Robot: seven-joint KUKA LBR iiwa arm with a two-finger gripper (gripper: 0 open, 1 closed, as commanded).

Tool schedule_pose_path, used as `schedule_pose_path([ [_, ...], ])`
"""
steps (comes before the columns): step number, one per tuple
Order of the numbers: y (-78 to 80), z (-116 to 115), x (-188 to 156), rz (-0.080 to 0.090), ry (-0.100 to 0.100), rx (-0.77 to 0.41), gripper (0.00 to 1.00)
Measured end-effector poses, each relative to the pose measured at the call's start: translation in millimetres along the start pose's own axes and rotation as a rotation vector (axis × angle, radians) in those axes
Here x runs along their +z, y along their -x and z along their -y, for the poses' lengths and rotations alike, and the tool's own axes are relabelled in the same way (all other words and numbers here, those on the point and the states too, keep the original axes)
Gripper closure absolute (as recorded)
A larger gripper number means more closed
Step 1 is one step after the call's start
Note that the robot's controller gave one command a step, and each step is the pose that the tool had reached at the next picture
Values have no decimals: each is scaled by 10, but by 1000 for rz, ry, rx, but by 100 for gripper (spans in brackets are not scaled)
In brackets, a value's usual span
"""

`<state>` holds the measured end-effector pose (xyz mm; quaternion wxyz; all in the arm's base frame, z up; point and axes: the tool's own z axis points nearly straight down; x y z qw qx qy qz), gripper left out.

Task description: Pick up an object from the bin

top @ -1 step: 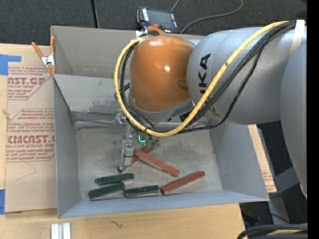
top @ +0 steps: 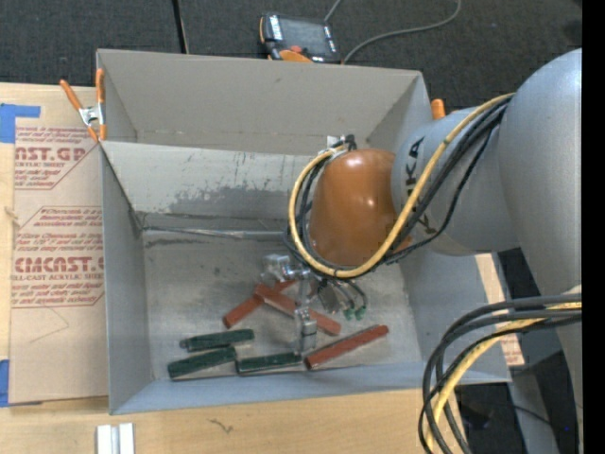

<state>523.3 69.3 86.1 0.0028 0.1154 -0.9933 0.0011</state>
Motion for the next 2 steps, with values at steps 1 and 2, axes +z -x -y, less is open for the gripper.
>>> schedule_pose_path([
  [1, 21, -36, -35, 6, 3, -3, 100],
  [2, 70, -90, -1556, 16, 0, 10, 100],
])
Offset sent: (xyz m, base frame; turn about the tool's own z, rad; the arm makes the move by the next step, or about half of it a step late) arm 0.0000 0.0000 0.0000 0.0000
